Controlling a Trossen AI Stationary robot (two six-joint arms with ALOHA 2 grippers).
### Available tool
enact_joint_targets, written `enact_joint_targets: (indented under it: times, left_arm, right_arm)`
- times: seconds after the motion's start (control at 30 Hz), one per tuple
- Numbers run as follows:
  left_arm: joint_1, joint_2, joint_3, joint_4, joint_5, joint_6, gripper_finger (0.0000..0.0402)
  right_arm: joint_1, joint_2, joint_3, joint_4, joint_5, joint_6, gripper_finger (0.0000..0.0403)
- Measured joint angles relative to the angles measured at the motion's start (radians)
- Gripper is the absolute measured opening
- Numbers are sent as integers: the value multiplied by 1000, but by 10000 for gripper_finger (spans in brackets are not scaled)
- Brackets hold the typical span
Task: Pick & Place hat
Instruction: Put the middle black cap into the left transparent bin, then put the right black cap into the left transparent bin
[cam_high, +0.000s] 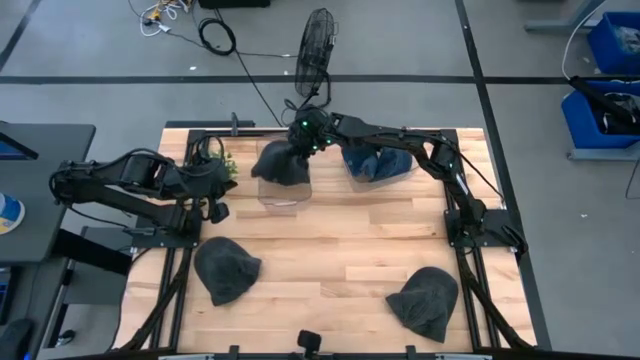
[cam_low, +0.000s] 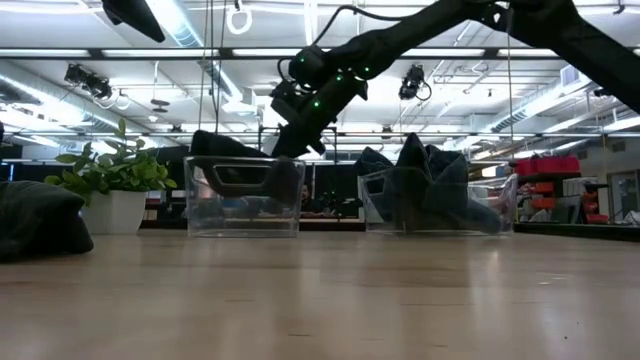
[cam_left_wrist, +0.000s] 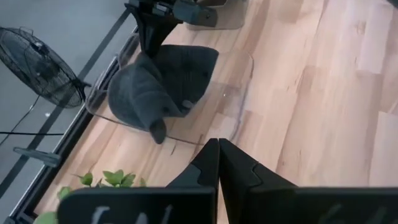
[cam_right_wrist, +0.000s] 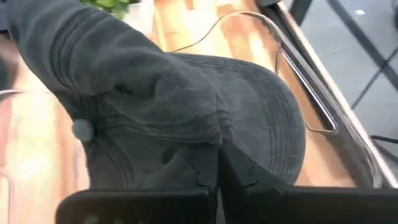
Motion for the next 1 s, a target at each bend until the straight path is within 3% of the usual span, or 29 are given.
enact_joint_targets:
  times: [0.57, 1.0]
  left_arm:
    - [0, 0, 0, -1, 0, -53, 9]
    - [0, 0, 0, -1, 0, -53, 9]
  right_arm:
    - [12, -47, 0, -30, 46, -18, 103]
    - [45, -217, 0, -181, 45, -22, 108]
